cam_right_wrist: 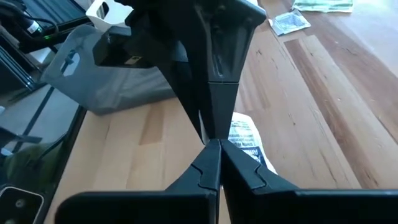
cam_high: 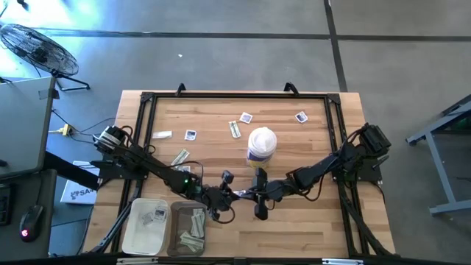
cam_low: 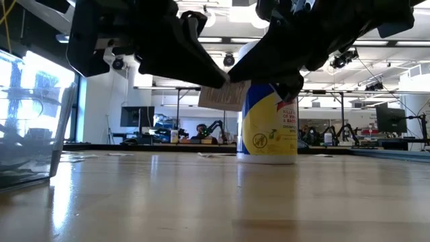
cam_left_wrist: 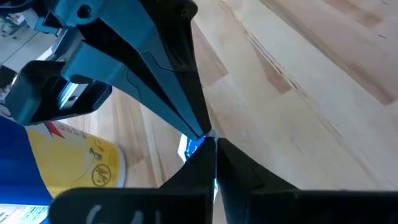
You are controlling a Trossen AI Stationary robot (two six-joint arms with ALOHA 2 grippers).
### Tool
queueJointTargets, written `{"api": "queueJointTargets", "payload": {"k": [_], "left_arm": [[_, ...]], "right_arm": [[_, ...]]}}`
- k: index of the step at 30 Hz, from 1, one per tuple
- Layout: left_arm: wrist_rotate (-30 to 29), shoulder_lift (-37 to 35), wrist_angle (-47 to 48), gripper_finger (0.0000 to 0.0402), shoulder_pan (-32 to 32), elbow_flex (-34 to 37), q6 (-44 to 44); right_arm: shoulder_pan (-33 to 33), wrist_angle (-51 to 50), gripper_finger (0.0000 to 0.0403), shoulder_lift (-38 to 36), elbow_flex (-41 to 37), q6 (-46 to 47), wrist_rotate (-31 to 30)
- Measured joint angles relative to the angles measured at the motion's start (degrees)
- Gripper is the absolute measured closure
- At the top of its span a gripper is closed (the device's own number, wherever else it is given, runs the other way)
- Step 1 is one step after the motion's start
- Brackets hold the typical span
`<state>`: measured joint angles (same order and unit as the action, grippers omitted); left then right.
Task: Pick & Place First Aid Supplies
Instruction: Put the alcohol pad into the white bin
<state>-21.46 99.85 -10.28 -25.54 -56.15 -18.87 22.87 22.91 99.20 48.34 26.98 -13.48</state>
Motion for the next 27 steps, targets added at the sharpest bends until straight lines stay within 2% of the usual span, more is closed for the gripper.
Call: {"api": "queueJointTargets", "payload": {"k": [7, 10, 15, 18, 23, 25, 27], "left_arm": [[-2.2, 0.0, 2.2, 0.0398, -0.3, 0.0, 0.7], [-5.6, -0.7, 6.0, 0.0400, -2.2, 0.0, 0.7], [-15.2, -2.6, 18.0, 0.0400, -7.9, -5.1, 0.9], [-17.8, -4.8, 26.6, 0.0400, -12.7, -9.7, 1.7], [-17.9, -6.5, 38.2, 0.0401, -19.1, -18.1, 4.6], [-16.3, -6.8, 44.4, 0.0401, -20.7, -21.8, 9.1], [-12.2, -6.9, 53.9, 0.0401, -22.3, -25.7, 16.5]], "right_arm": [[0.0, 2.6, 0.0384, -0.8, 0.1, 0.0, -3.1], [0.1, 2.1, 0.0366, -3.1, 0.1, -0.6, -5.0], [1.2, 1.9, 0.0340, -6.9, 0.1, -4.7, -5.6], [2.0, 2.6, 0.0335, -7.7, 0.1, -5.9, -5.9], [3.3, 2.2, 0.0338, -7.1, -0.1, -7.7, -7.4], [3.6, 2.1, 0.0341, -7.1, -0.4, -7.7, -7.8], [3.5, 1.8, 0.0343, -7.1, -0.7, -7.5, -7.8]]}}
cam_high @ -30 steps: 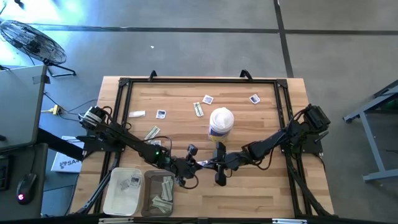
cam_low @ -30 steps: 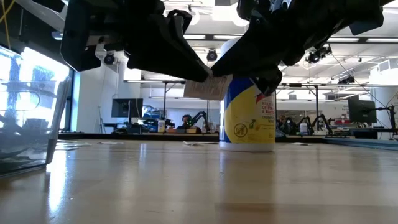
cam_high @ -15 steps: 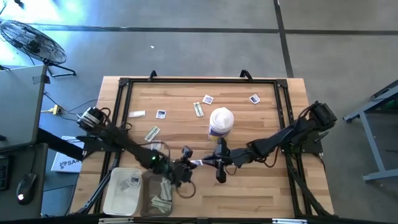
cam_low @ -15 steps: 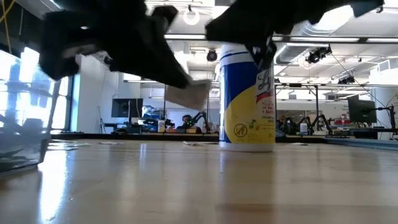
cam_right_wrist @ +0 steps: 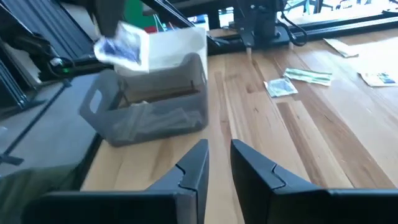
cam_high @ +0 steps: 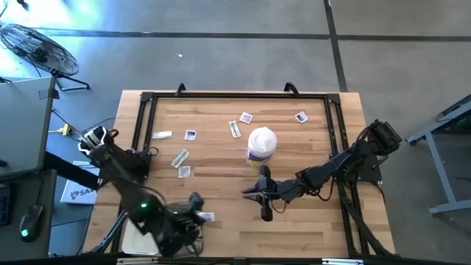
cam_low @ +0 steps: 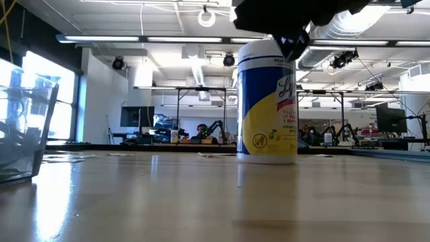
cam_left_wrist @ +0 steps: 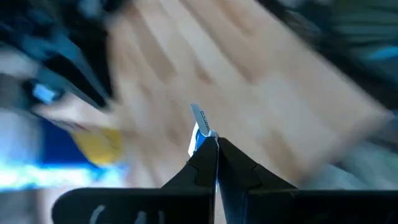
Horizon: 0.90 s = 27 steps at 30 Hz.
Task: Pick & Place First Aid Supplies
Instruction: Put the alcohol pad into the white bin
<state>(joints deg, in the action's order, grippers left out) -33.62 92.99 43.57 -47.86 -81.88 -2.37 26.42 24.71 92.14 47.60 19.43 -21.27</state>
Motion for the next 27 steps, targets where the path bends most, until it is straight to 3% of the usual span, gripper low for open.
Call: {"api": "queueJointTargets", "payload": {"k": [6, 10, 14, 19, 27], "left_arm": [[20.2, -0.1, 25.6, 0.0401, -4.4, -5.9, 32.9], [28.7, 0.0, 33.3, 0.0401, -9.0, -4.8, 51.4], [27.6, 0.1, 34.8, 0.0401, -13.4, -1.7, 60.6], [21.6, 0.1, 34.4, 0.0401, -14.8, 4.1, 62.8], [28.3, 0.1, 30.7, 0.0401, -14.0, 12.9, 71.0]], "right_arm": [[0.0, -1.5, 0.0345, 0.1, -0.2, -0.4, -1.1], [0.0, -2.0, 0.0344, 0.1, -0.2, -0.5, -4.4], [0.0, -2.2, 0.0346, 0.1, -0.2, -0.5, -5.6], [0.0, -2.2, 0.0347, 0.1, -0.2, -0.5, -5.4], [-0.2, -2.2, 0.0348, 0.1, -0.1, -1.9, -5.8]]}}
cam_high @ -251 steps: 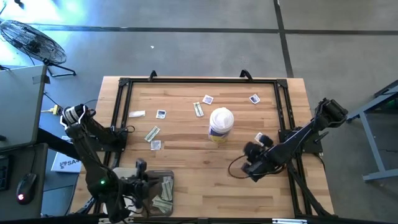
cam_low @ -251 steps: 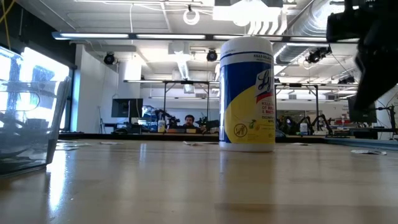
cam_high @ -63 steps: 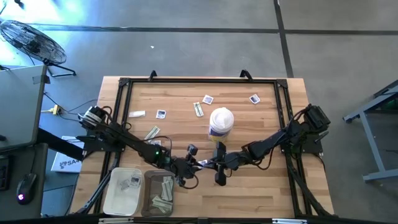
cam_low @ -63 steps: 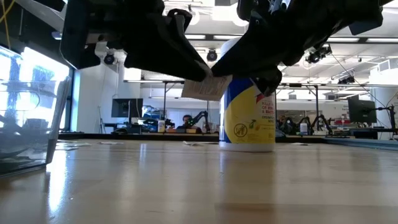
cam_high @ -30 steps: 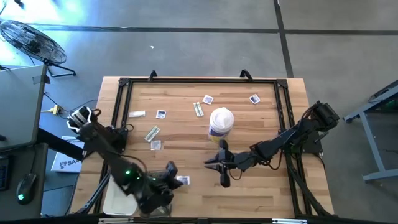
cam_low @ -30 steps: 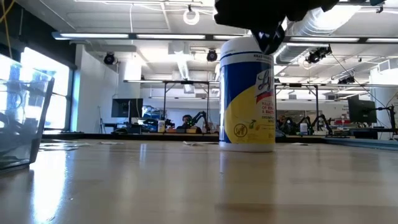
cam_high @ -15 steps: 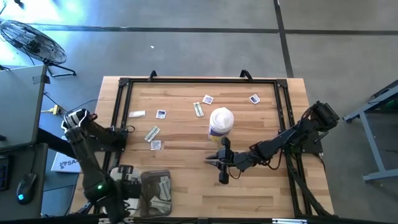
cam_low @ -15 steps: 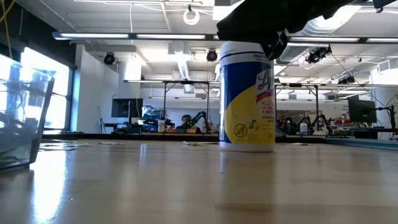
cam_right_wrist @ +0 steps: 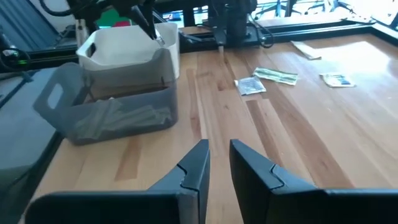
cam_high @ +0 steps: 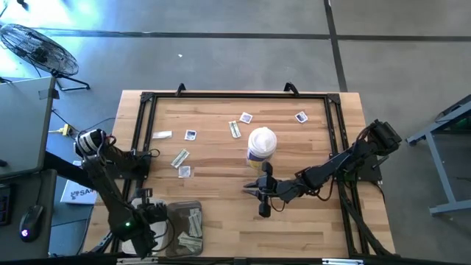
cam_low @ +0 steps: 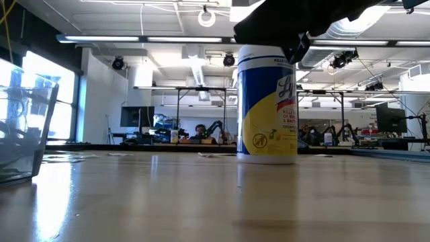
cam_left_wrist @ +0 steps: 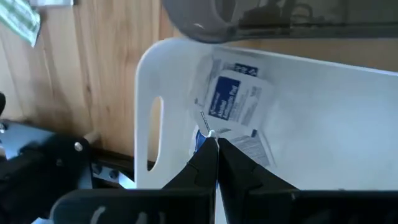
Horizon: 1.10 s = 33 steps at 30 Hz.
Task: Pick & Place First Aid Supplies
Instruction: Put the alcohol pad into the white bin, then put the bandage into the black transparent bin
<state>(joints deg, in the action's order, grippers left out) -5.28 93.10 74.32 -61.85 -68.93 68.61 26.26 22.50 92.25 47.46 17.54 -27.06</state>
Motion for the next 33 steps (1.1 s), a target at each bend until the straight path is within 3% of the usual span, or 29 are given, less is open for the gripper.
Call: {"api": "queueJointTargets", "payload": {"k": [8, 14, 18, 21, 27, 33], "left_arm": [[-3.8, 0.1, -1.0, 0.0389, 0.9, 1.2, 0.8], [1.0, 0.1, -1.4, 0.0305, 4.7, 1.2, 2.9], [4.6, 0.1, -2.9, 0.0255, 7.9, 1.0, -3.8], [4.5, 0.0, -2.8, 0.0241, 10.5, -0.7, -9.8], [-3.2, 0.0, -2.3, 0.0244, 16.2, -6.0, -20.6], [-16.0, -1.0, -2.3, 0.0248, 20.1, -9.3, -32.1]], "right_arm": [[0.0, 0.0, 0.0347, 0.0, 0.0, -0.1, -1.3], [0.0, -0.1, 0.0350, 0.0, 0.0, -0.1, -1.1], [0.0, -0.1, 0.0348, 0.0, 0.0, -0.1, -1.1], [0.0, -0.1, 0.0348, 0.0, 0.0, -0.1, -1.1], [0.0, -0.1, 0.0352, 0.0, 0.0, -0.1, -1.1], [0.0, -0.1, 0.0351, 0.0, 0.0, 0.0, -1.1]]}}
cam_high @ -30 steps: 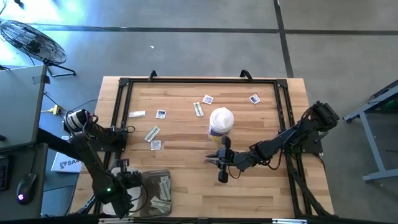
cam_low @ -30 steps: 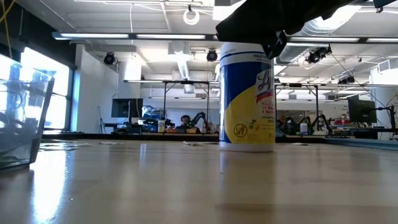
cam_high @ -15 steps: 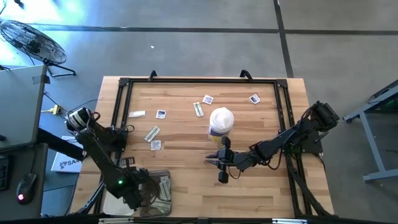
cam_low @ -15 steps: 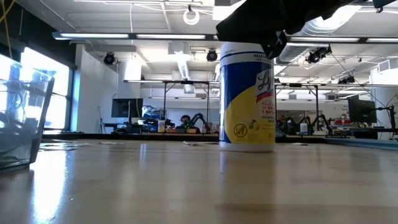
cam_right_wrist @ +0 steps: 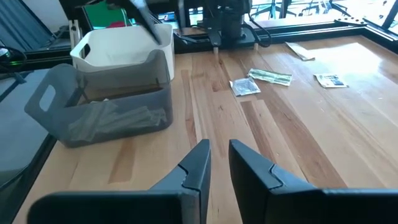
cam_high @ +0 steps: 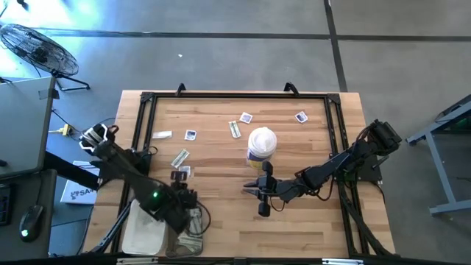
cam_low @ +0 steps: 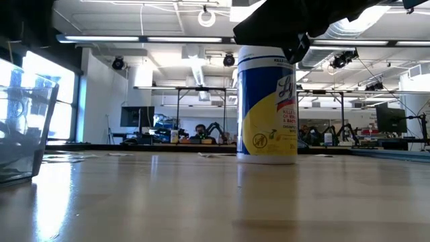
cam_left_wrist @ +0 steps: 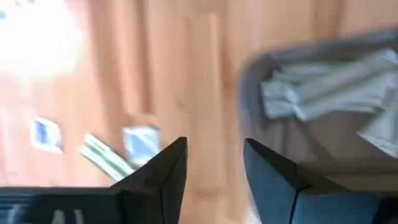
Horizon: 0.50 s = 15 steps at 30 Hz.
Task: Pick & Place First Aid Supplies
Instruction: Put the bandage into the black transparent bin
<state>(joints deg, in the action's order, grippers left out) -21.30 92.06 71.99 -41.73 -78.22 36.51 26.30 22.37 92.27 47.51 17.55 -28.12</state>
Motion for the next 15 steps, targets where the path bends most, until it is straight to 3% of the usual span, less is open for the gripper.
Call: {"api": "queueJointTargets", "payload": {"k": [6, 15], "left_arm": [[-5.8, -4.3, 1.1, 0.0248, 5.8, -0.1, -6.1], [-15.3, -10.7, 1.5, 0.0248, 13.2, 0.0, -7.8]], "right_arm": [[0.0, 0.0, 0.0356, 0.0, 0.0, 0.4, 2.0], [0.0, 0.0, 0.0355, 0.0, 0.0, 0.4, 2.1]]}}
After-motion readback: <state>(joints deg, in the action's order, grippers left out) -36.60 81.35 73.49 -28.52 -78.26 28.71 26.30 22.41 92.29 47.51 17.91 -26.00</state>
